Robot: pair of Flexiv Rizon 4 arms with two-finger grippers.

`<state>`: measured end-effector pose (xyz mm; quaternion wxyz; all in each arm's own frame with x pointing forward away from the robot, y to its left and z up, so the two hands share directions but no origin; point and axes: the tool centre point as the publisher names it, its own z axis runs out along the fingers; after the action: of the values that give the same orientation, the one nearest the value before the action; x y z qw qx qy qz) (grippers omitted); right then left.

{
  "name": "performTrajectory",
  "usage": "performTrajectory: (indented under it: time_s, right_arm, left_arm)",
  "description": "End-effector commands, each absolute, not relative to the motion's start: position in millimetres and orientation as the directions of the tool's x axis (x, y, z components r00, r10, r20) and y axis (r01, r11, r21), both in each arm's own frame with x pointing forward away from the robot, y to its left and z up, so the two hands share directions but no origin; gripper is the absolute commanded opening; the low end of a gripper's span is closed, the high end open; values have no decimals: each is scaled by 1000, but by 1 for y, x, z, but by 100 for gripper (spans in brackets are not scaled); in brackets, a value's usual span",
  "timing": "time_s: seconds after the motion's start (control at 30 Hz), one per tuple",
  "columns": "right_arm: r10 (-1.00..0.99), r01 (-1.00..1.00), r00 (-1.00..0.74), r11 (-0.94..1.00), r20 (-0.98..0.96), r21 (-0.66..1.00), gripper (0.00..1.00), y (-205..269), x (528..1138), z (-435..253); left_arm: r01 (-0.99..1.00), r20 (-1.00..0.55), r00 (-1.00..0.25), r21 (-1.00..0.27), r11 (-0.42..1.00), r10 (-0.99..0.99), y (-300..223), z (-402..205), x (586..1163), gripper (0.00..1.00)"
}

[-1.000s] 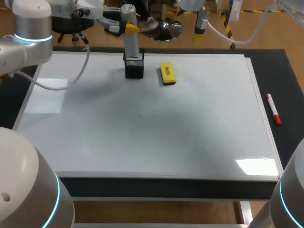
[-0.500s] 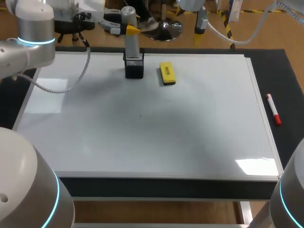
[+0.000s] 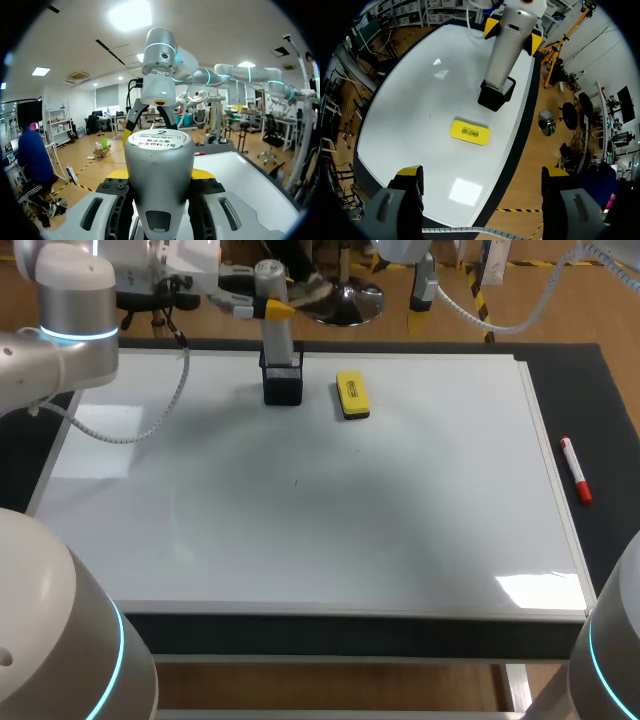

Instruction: Pick up the inspection probe, press it on each red-marked spot on the whiteboard one by one, put down the probe, pick up the eraser, and wipe off all the red marks.

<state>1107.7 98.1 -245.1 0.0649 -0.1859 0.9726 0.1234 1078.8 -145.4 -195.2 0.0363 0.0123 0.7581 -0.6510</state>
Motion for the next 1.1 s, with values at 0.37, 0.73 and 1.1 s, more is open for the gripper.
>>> performTrajectory:
  time_s: [0.37,0.73,1.1]
  right_arm:
    - [-347,-378,-922,901,-169,212,100,98,1108,-244]
    - [-347,-378,-922,901,-169,212,100,98,1108,-244]
    - [-347,-378,-922,901,-169,212,100,98,1108,-244]
  left_arm:
    - [46,-48,-999,-987,155,-10,-152,-215,1088,0]
    - [34,-35,-999,-985,167,-1,-148,-237,1094,0]
    - [16,-14,-1000,-985,173,15,-151,-257,1097,0]
